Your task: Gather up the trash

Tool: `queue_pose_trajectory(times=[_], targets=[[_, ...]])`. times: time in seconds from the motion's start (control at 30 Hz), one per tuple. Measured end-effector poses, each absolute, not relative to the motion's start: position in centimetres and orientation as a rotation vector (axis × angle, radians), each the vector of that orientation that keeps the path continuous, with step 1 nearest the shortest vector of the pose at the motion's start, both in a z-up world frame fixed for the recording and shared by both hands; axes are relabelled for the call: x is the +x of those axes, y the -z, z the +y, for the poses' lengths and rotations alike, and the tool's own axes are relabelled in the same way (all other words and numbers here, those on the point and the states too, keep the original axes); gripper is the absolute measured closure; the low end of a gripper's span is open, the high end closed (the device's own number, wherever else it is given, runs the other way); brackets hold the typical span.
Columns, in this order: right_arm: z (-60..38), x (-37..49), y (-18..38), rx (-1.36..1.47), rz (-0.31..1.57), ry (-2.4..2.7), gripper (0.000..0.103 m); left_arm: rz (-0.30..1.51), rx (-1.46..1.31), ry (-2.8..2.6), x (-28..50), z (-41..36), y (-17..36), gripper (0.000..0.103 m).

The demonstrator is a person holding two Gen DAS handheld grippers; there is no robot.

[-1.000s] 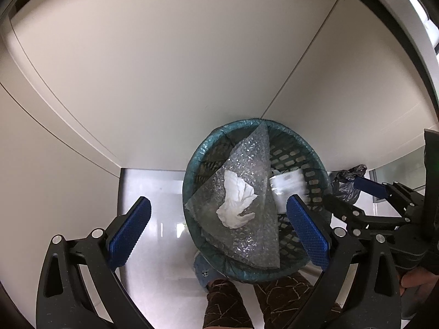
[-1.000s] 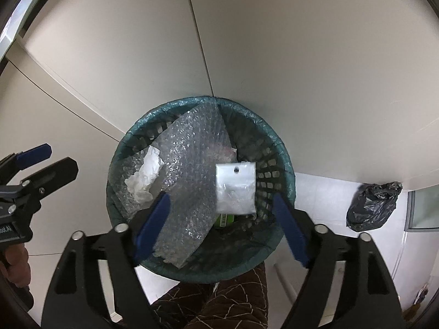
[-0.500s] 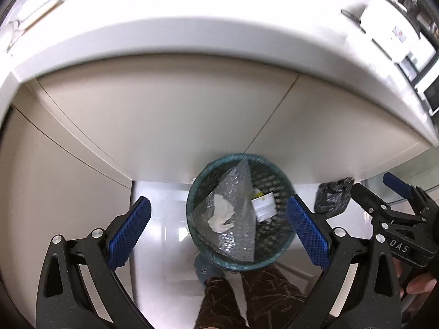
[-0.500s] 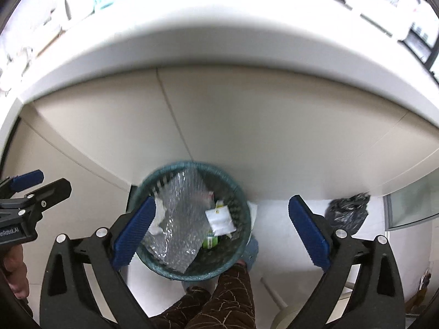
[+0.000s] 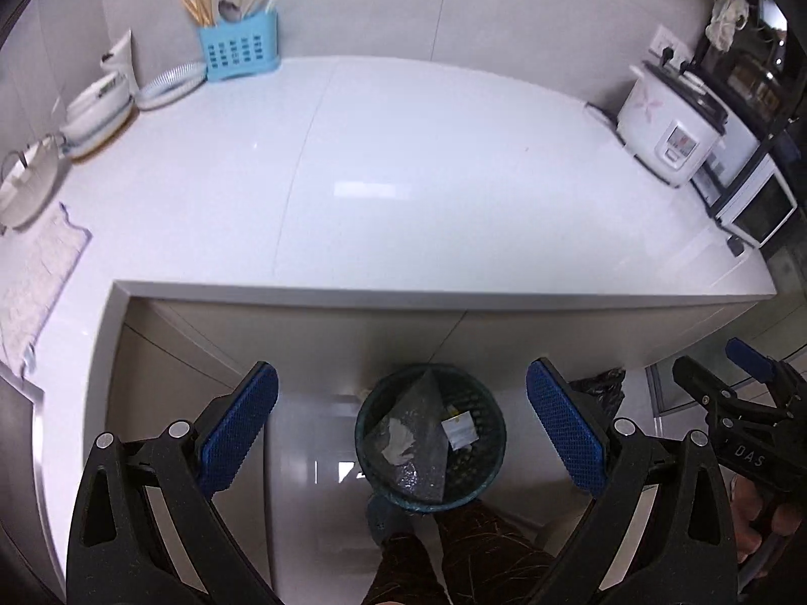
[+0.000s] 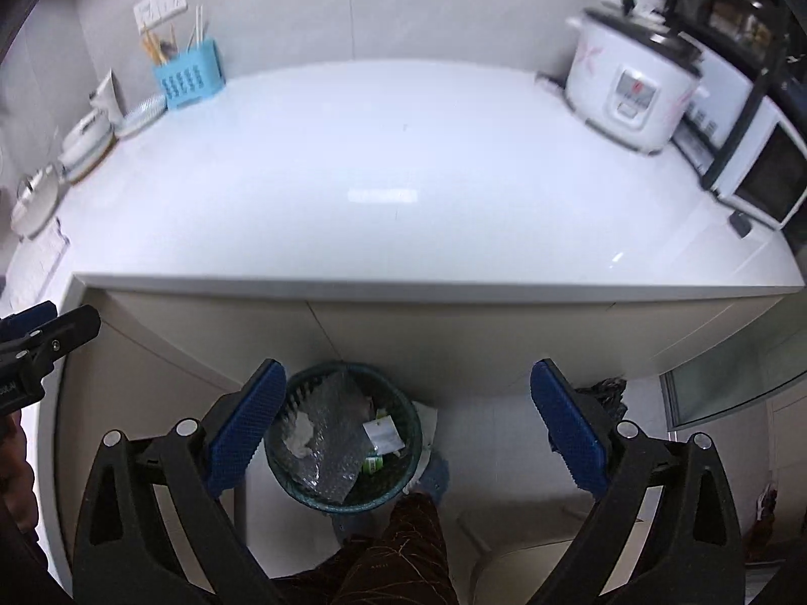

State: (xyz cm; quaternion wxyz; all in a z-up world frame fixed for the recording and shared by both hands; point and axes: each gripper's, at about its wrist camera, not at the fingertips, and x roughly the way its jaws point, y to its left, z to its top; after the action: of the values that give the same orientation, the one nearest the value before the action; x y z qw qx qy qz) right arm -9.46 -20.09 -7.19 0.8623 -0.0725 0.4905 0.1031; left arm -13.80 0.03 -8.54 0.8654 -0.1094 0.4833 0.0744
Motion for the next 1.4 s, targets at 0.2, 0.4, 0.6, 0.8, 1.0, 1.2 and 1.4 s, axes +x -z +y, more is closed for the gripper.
queue_pose_trajectory(times=[0.2, 0.4, 0.6, 0.8, 1.0, 1.2, 1.4], targets=[[-20.0, -10.6, 2.0, -0.113, 1.015, -0.184, 0.009, 0.988, -0.190, -0.166, -15.0, -0.4, 3.0, 0.006], [-19.6, -11.7, -2.6, -0.078, 1.004, -0.215, 0.009, 0.981, -0.206, -0.127, -16.6, -0.7, -1.2, 0.006], [-18.4, -12.7, -5.4, -0.093, 0.995, -0.229, 0.009, 0.993, -0.192, -0.137, -17.2, -0.7, -2.9, 0.006], [-18.0, -13.1, -5.9, -0.085, 1.012, -0.227, 0.009, 0.996, -0.200, -0.139, -17.2, -0.5, -3.3, 0.006], [-18.1, -12.7, -5.2, -0.081, 1.035, -0.217, 0.009, 0.998, -0.188, -0.125, -16.9, -0.9, -2.7, 0.006], [-18.1, -12.2, -4.5, -0.084, 1.057, -0.217, 0.009, 1.011, -0.188, -0.126, -16.5, -1.0, -2.3, 0.006], [-18.2, -11.8, -4.2, -0.090, 1.064, -0.215, 0.009, 1.019, -0.180, -0.121, -16.0, -1.2, -2.2, 0.006]])
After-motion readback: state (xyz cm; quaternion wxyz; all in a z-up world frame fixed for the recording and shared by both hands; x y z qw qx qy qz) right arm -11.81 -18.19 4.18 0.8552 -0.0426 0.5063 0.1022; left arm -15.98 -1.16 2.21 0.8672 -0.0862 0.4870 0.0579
